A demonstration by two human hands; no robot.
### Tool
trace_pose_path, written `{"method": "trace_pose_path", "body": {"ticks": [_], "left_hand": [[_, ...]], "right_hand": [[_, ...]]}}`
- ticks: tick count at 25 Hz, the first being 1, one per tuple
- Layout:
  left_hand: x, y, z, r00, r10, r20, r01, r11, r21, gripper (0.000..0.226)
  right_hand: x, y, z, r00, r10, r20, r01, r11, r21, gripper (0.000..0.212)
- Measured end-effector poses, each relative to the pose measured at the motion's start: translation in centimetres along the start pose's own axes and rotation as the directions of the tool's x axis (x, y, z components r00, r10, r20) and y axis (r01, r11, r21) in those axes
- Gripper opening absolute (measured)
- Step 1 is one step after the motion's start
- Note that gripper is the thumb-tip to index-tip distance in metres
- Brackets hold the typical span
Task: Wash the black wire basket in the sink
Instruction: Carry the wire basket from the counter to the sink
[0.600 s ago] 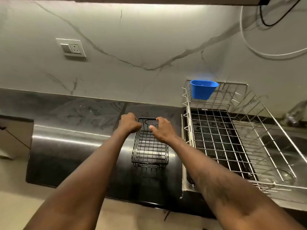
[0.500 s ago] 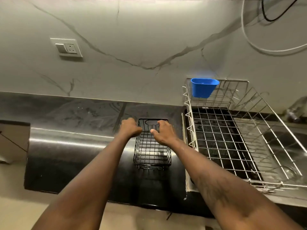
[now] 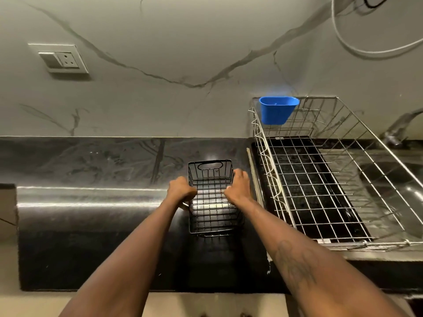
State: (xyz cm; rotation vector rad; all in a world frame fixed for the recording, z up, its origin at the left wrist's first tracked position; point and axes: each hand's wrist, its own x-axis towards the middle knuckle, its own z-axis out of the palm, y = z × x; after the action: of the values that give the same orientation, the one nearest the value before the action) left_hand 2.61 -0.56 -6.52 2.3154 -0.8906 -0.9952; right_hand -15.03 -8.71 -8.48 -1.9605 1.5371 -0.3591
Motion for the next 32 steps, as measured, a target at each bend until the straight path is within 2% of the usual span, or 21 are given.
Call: {"method": "trace_pose_path", "body": {"ticks": [2,4,6,8,12,18,22,27,32], "left_hand": [[-0.5,0.1,-0.3,1.000,-0.023,0.011,0.024,0.995,-0.099,0.018],[-1.2,0.6,-0.7,1.000,-0.025,0.006,0.025,0.991,-0.134,0.009],[-1.7,1.4,-1.5,0.999,-0.037,0.002,0.036,0.993,-0.108,0.009],[-2.0,1.9,-2.8,0.998,-0.055,0.040,0.059,0.993,-0.104,0.015],[-2.9,3.0,-6.1,0.997,-0.017,0.074,0.025,0.994,-0.110,0.021],[-4.9,6.6,-11.9,1.000,0.021,0.013,-0.022,0.998,0.056,0.015],[-7.8,10.4,-14.1,0.994,0.102,-0.028,-0.102,0.995,-0.006,0.008],[-13.0,16.1,-12.3,0.983,0.168,-0.074,-0.174,0.981,-0.087,0.016],[-18.3,22.4,-5.6,0.975,0.189,-0.120,-0.198,0.977,-0.078,0.012]], "right_hand": [[0.2,0.4,0.4,0.991,0.113,0.064,-0.112,0.993,-0.021,0.060],[0.2,0.3,0.1,0.987,0.138,0.082,-0.131,0.988,-0.082,0.038],[0.0,-0.5,-0.7,0.990,0.123,0.076,-0.112,0.985,-0.131,0.016],[-0.3,-1.4,-1.1,0.995,0.086,0.051,-0.080,0.990,-0.113,0.023],[-1.0,-3.9,-2.6,0.999,-0.048,0.011,0.049,0.994,-0.101,0.020],[-2.1,-8.5,-8.0,0.985,-0.158,-0.065,0.159,0.987,0.007,0.021],[-3.3,-9.7,-12.8,0.971,-0.215,-0.107,0.219,0.975,0.030,0.024],[-4.6,-7.3,-20.1,0.949,-0.276,-0.150,0.287,0.956,0.060,0.022],[-5.5,-0.9,-28.0,0.935,-0.296,-0.197,0.310,0.949,0.046,0.014]]}}
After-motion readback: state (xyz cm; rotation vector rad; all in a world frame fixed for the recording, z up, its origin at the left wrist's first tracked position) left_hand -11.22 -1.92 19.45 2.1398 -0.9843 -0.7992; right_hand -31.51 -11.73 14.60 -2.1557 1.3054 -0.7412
